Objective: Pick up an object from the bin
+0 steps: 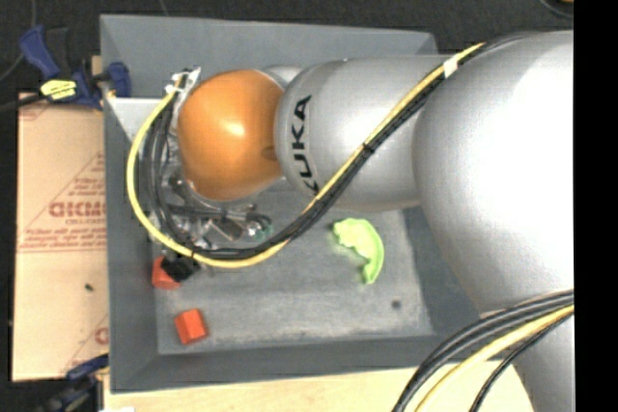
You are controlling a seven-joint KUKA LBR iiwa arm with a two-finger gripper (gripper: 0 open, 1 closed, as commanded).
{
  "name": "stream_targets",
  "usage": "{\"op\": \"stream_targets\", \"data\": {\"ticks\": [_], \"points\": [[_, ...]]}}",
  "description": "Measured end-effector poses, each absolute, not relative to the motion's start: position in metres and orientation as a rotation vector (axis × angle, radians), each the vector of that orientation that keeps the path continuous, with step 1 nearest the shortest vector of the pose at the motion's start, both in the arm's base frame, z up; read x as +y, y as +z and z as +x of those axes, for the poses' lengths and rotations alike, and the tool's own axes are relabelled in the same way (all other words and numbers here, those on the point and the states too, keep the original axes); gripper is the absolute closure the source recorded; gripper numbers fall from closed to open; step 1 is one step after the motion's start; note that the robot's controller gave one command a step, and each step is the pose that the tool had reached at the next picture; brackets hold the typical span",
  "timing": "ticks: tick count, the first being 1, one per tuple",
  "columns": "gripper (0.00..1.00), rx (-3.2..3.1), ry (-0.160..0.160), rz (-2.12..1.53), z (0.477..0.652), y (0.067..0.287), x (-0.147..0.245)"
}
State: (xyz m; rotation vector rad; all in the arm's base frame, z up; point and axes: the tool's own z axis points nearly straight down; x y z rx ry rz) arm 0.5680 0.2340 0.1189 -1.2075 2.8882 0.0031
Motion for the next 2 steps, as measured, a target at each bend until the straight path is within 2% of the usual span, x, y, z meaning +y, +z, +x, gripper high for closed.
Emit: {"op": "stream_targets", "data": {"ticks": [1,2], "points": [[1.00,2.923,-0.023,-1.135,0.587,0.092,0.221],[1.00,2.909,0.004,-1.170,0.577,0.167,0.226]]}}
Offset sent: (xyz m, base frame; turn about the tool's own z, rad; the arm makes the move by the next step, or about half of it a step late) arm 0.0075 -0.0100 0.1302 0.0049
